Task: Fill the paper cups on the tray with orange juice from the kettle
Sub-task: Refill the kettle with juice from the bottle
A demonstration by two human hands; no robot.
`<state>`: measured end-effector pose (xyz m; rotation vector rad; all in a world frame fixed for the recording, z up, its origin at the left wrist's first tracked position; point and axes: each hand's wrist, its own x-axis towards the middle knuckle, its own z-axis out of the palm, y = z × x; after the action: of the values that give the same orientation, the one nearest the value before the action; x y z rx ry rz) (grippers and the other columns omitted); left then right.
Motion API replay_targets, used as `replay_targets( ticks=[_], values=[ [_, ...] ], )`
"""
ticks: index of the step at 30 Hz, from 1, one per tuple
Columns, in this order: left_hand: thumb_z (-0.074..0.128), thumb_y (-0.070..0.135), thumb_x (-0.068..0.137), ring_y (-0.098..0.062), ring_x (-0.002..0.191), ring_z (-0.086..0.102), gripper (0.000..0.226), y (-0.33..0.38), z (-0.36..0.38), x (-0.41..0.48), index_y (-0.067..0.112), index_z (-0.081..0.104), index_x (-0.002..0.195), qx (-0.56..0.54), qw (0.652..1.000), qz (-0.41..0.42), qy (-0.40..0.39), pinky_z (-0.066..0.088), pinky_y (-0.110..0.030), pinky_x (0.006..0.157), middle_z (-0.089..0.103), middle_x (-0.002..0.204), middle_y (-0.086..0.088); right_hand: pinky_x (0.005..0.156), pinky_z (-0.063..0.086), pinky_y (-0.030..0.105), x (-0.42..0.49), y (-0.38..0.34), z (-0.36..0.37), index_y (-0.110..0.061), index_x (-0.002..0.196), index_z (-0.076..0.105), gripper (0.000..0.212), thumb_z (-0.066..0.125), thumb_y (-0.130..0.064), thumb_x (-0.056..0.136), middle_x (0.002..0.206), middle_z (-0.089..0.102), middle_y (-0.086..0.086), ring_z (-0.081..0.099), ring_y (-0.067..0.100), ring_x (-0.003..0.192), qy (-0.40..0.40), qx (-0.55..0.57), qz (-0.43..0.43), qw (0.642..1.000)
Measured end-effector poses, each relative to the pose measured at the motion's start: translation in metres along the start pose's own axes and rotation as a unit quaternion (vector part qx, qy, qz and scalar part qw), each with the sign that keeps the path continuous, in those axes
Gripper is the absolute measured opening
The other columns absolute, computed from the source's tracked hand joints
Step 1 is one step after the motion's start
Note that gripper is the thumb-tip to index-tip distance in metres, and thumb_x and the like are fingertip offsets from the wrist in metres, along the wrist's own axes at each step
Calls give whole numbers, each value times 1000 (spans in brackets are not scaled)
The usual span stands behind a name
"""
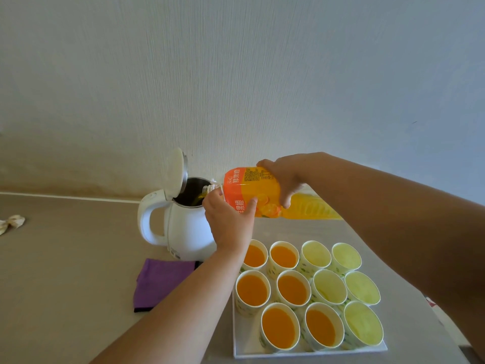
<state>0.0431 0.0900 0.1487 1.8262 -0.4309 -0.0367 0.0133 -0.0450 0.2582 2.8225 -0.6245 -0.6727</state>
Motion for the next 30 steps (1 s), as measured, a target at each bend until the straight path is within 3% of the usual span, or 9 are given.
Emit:
replay_targets(
  ticks=[11, 21, 30],
  values=[
    [75, 42, 75, -26, 116, 50, 74, 0, 0, 0, 7, 40, 130, -4, 1000, -1, 3, 51, -37, 90, 43, 129, -12, 83, 48, 37, 0, -1, -2, -23, 146, 10, 115, 86, -33, 61, 112, 52, 8, 55, 26, 100, 0, -11, 4, 1000],
    [75, 42, 75, -26, 116, 50, 74, -1, 0, 1, 7, 41, 130, -10, 1000, 1, 6, 51, -37, 90, 43, 130, -12, 73, 42, 33, -4, -3, -4, -22, 146, 11, 112, 85, -32, 63, 105, 48, 6, 52, 23, 92, 1, -15, 2, 1000],
    [75, 43, 75, -25, 117, 50, 74, -4, 0, 2, 8, 41, 131, -11, 1000, 5, 4, 51, -35, 89, 44, 130, -11, 76, 47, 34, -1, -3, -1, -23, 147, 9, 114, 85, -32, 63, 102, 49, 6, 53, 23, 90, 2, -8, 6, 1000]
  ],
)
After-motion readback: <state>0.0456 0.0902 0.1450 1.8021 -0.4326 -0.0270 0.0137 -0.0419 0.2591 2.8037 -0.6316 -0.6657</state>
